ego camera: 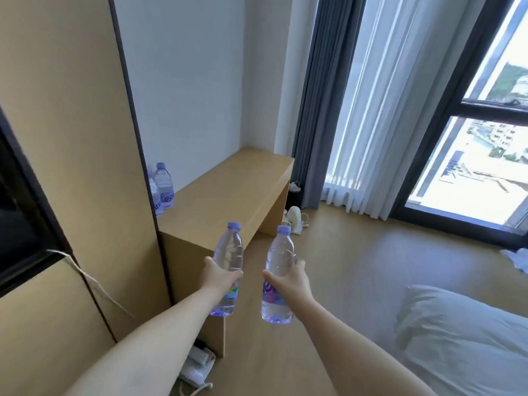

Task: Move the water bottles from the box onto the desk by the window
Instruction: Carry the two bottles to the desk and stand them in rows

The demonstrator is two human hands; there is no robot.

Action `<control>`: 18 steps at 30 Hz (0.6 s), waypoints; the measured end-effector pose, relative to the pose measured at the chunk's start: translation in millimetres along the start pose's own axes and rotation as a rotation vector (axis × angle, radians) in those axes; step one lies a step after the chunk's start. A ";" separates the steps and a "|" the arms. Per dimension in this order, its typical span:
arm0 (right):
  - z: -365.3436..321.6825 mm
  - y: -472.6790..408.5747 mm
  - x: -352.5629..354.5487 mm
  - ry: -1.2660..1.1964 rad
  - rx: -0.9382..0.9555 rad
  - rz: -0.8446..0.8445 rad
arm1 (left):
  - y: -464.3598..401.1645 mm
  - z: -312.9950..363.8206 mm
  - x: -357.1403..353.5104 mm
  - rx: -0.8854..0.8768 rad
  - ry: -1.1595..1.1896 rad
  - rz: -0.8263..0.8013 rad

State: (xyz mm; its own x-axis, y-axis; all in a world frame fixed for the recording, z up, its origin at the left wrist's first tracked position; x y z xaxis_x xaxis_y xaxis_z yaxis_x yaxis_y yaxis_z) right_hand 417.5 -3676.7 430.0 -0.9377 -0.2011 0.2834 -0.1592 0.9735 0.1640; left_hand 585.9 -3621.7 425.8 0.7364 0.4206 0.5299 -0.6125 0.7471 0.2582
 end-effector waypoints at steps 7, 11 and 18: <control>-44.3 -126.8 -19.7 0.063 -0.016 -0.213 | -96.2 45.9 -9.4 0.128 0.115 0.037; -52.1 -186.2 -51.6 0.043 -0.056 -0.276 | -153.2 45.2 0.7 0.196 0.164 0.049; -63.5 -291.3 -133.1 0.020 -0.102 -0.472 | -258.3 34.9 30.1 0.260 0.350 0.030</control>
State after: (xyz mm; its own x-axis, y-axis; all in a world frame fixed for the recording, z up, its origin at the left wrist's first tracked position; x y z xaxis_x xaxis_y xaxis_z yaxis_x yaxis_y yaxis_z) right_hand 608.3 -3940.4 404.5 -0.7640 -0.6213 0.1740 -0.5337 0.7602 0.3705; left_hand 756.2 -3820.0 403.2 0.7427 0.6227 0.2462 -0.6541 0.5961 0.4656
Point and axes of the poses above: each hand's wrist, its own y-axis away from the middle knuckle, its own x-axis out of the back of the hand, z = x × y, the point moved 2 cm from there along -y, towards the middle knuckle, and after that the axes turned 10 degrees about -y, right-handed, at the moved point
